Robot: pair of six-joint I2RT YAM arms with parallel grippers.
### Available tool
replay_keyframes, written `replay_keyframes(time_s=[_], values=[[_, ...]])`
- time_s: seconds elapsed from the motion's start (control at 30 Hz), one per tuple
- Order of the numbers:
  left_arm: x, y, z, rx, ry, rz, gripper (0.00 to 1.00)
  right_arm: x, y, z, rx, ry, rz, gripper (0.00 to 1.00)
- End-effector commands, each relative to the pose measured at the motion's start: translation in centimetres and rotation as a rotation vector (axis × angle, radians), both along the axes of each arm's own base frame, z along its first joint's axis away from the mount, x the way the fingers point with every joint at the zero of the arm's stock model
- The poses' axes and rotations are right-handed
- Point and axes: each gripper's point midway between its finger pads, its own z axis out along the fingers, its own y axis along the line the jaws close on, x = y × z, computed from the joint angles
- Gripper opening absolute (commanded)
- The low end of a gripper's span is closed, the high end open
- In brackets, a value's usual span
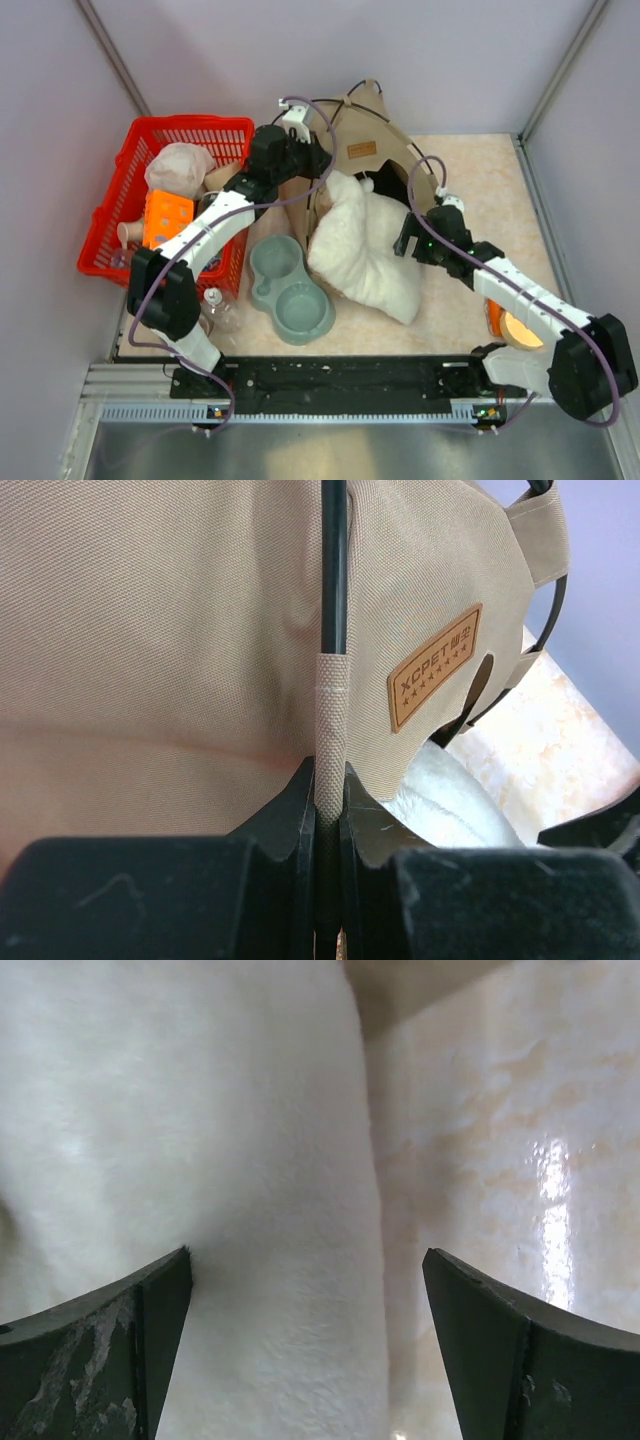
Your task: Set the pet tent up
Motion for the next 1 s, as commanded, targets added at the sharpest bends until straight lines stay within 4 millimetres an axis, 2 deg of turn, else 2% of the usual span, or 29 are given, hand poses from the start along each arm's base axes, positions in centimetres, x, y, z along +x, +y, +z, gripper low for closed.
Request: replay_keyframes(time_s=[0.0, 0.1, 0.17, 0.23, 0.3, 0.33, 0.47, 0.6, 0.73, 0.8, 0.97], values=[[-0.9, -0.8, -0.2, -0.032, 0.029, -0.035, 0.00, 0.8, 1.4, -1.8, 0.015, 0.016, 0.061, 0.93], [-1.0, -1.0, -0.2, -0.034, 0.028, -0.055, 0.00, 2.2, 3.7, -1.3, 0.062, -0.008, 0.147, 0.86], [-1.0, -1.1, -0.1, -0.035, 0.029, -0.060, 0.00, 3.3, 4.8, -0.7, 0.088, -0.041, 0.182, 0.70], [-1.1, -1.3, 0.0, -0.039, 0.032, -0.070, 0.00, 4.4, 5.4, 0.3, 0.104, -0.097, 0.196, 0.33], [-1.3, -1.4, 0.1, -0.034, 0.028, -0.088, 0.00, 5.5, 6.0, 1.7, 0.113, -0.158, 0.211, 0.04], [-1.3, -1.5, 0.0, -0.031, 0.028, -0.095, 0.00, 6.0, 6.2, 2.5, 0.110, -0.189, 0.221, 0.00], [-1.1, -1.4, -0.4, 0.015, 0.054, -0.095, 0.00, 7.8, 6.3, 6.5, 0.013, -0.328, 0.218, 0.00], [-1.4, -2.0, -1.2, 0.004, 0.093, -0.127, 0.00, 9.0, 7.7, 11.2, -0.064, -0.504, 0.293, 0.00], [-1.5, -2.3, -2.9, 0.021, 0.152, -0.144, 0.00, 9.9, 8.2, 14.0, -0.118, -0.623, 0.329, 0.00], [-1.7, -2.2, -3.3, 0.037, 0.157, -0.149, 0.00, 10.7, 7.9, 14.2, -0.159, -0.645, 0.304, 0.00], [-2.2, -1.9, -3.2, 0.038, 0.146, -0.154, 0.00, 14.4, 5.5, 9.3, -0.319, -0.562, 0.132, 0.00]])
